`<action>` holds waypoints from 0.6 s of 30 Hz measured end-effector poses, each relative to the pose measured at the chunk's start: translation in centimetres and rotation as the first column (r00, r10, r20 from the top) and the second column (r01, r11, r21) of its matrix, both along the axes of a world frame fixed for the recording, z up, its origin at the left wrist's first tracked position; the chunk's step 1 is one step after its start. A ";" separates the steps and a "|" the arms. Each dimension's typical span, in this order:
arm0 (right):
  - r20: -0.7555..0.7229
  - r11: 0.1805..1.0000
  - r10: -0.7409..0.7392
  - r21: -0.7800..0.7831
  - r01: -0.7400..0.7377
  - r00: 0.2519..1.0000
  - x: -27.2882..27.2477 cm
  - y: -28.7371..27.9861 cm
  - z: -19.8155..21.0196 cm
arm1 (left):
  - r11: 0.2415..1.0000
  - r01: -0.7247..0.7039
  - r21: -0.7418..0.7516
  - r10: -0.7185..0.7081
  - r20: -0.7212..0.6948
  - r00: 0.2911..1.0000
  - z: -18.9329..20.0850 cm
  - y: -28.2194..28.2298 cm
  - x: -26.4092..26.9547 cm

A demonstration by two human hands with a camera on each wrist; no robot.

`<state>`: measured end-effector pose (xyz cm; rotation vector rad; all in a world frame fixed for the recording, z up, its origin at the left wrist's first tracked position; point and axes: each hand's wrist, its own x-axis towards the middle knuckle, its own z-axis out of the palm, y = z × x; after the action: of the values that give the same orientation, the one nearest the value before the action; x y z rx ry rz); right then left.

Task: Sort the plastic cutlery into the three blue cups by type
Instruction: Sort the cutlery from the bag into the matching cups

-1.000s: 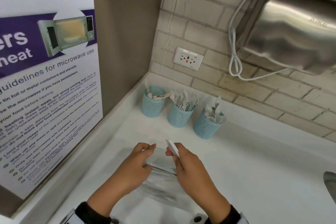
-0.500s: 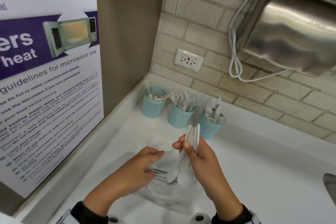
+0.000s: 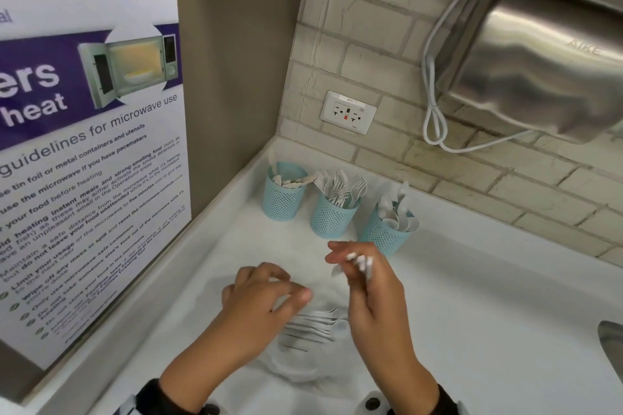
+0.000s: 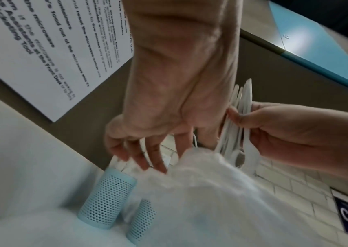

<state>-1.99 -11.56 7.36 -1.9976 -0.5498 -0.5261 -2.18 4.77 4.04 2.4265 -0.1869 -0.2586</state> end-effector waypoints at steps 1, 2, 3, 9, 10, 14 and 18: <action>0.068 0.997 0.031 -0.067 -0.026 0.997 -0.1 0.2 -0.1 | 0.987 -0.042 -0.154 0.040 -0.017 0.999 0.8 -0.3 -0.2; 0.130 0.988 0.069 -0.147 -0.050 0.989 -0.3 0.5 -0.3 | 0.945 -0.078 -0.318 0.065 -0.052 0.997 1.7 -0.5 -0.6; 0.180 0.972 0.104 -0.228 -0.062 0.978 -0.4 0.8 -0.6 | 0.871 -0.125 -0.475 0.072 -0.129 0.989 2.6 -0.8 -1.0; 0.314 0.911 0.157 -0.413 -0.014 0.936 -0.9 1.7 -1.8 | 0.213 -0.388 -0.897 -0.294 -0.437 0.850 4.1 -1.3 -1.8; 0.313 0.889 0.166 -0.458 -0.005 0.935 -0.8 1.7 -1.9 | 0.201 -0.395 -0.896 -0.297 -0.440 0.847 4.1 -1.3 -1.8; 0.229 0.770 0.182 -0.638 0.006 0.956 -0.9 1.3 -2.9 | 0.202 -0.375 -0.905 -0.307 -0.422 0.853 3.7 -0.7 -1.5; 0.157 0.737 0.117 -0.675 0.020 0.981 -1.2 1.2 -3.8 | 0.279 -0.286 -0.917 -0.240 -0.355 0.903 3.5 -0.4 -1.2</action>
<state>-3.21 -10.34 3.52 -2.6295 -1.0267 -0.5325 -3.41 4.34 7.55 1.0409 -0.0558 -0.4924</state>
